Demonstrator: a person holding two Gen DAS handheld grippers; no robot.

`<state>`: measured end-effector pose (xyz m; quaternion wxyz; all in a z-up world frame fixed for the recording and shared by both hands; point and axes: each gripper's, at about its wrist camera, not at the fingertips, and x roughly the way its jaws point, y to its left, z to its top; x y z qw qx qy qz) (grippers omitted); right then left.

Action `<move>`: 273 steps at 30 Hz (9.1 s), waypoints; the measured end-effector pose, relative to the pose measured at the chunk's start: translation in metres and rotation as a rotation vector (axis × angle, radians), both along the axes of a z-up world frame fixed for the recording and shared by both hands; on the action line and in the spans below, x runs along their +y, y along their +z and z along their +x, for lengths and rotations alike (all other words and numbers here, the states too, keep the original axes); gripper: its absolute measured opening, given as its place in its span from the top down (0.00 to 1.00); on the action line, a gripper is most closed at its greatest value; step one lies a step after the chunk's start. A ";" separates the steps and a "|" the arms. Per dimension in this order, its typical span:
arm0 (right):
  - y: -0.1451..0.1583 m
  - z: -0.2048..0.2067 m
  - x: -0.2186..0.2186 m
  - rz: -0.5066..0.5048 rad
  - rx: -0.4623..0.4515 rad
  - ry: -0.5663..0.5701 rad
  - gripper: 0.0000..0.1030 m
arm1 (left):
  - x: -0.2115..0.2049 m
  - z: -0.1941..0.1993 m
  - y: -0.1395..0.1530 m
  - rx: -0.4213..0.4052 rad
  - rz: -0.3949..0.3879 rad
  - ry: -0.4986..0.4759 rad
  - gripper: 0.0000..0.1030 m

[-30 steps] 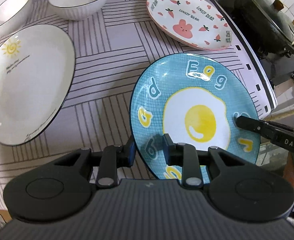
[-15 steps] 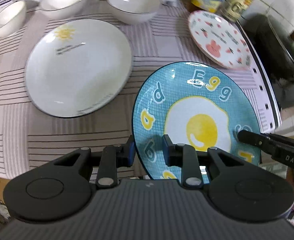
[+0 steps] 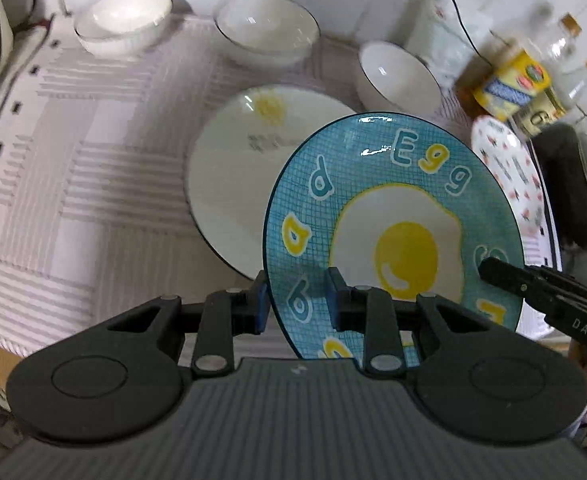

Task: Organize plates and bowls
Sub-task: 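Carry the blue egg plate onto the white sun-print plate, then open the left tool and move it toward the bunny plate, then grasp the rim of the pink bunny plate with the left tool, then carry the bunny plate onto the blue egg plate stack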

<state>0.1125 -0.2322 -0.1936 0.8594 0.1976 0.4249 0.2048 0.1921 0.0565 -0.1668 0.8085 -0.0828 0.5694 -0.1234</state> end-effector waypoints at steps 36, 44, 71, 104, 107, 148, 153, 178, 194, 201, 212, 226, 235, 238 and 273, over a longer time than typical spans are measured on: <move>-0.041 0.074 0.088 -0.142 0.068 -0.036 0.79 | 0.049 0.105 -0.064 0.170 0.041 -0.029 0.71; -0.041 0.077 0.093 -0.229 0.098 -0.051 0.74 | 0.036 0.109 -0.071 0.186 0.064 -0.063 0.70; -0.014 0.052 0.118 -0.542 -0.050 -0.087 0.45 | -0.014 0.089 -0.036 0.097 0.287 -0.170 0.70; 0.067 -0.048 -0.077 -0.458 -0.135 -0.399 0.43 | -0.229 0.034 0.062 -0.137 0.436 -0.527 0.42; 0.058 -0.049 -0.087 -0.467 -0.133 -0.393 0.41 | -0.242 0.037 0.055 -0.120 0.447 -0.532 0.39; -0.080 0.005 -0.186 -0.069 -0.023 -0.779 0.85 | -0.323 0.134 -0.076 -0.019 0.175 -0.408 0.81; -0.082 0.002 -0.190 -0.027 -0.015 -0.757 0.84 | -0.326 0.131 -0.078 -0.050 0.182 -0.425 0.80; -0.042 -0.019 -0.160 -0.079 0.054 -0.495 0.80 | -0.282 0.109 -0.063 -0.017 0.071 -0.359 0.76; 0.015 -0.020 -0.085 -0.093 -0.057 -0.230 0.79 | -0.159 0.050 -0.010 -0.115 0.018 -0.117 0.76; 0.022 0.012 -0.037 -0.067 -0.088 -0.071 0.79 | -0.095 0.043 -0.008 -0.091 0.018 0.057 0.76; 0.005 0.049 0.028 -0.046 -0.032 0.088 0.78 | -0.035 0.045 -0.024 -0.018 0.045 0.168 0.76; -0.012 0.063 0.060 -0.049 0.026 0.071 0.79 | -0.009 0.072 -0.046 0.068 0.053 0.146 0.76; -0.035 0.074 0.066 -0.060 0.079 0.013 0.78 | -0.008 0.099 -0.067 0.122 0.077 0.091 0.76; -0.038 0.076 0.070 -0.066 0.094 -0.005 0.78 | -0.008 0.103 -0.069 0.137 0.082 0.065 0.76; -0.022 0.079 0.140 -0.563 0.131 0.028 0.55 | -0.025 0.118 -0.082 0.202 0.137 -0.041 0.72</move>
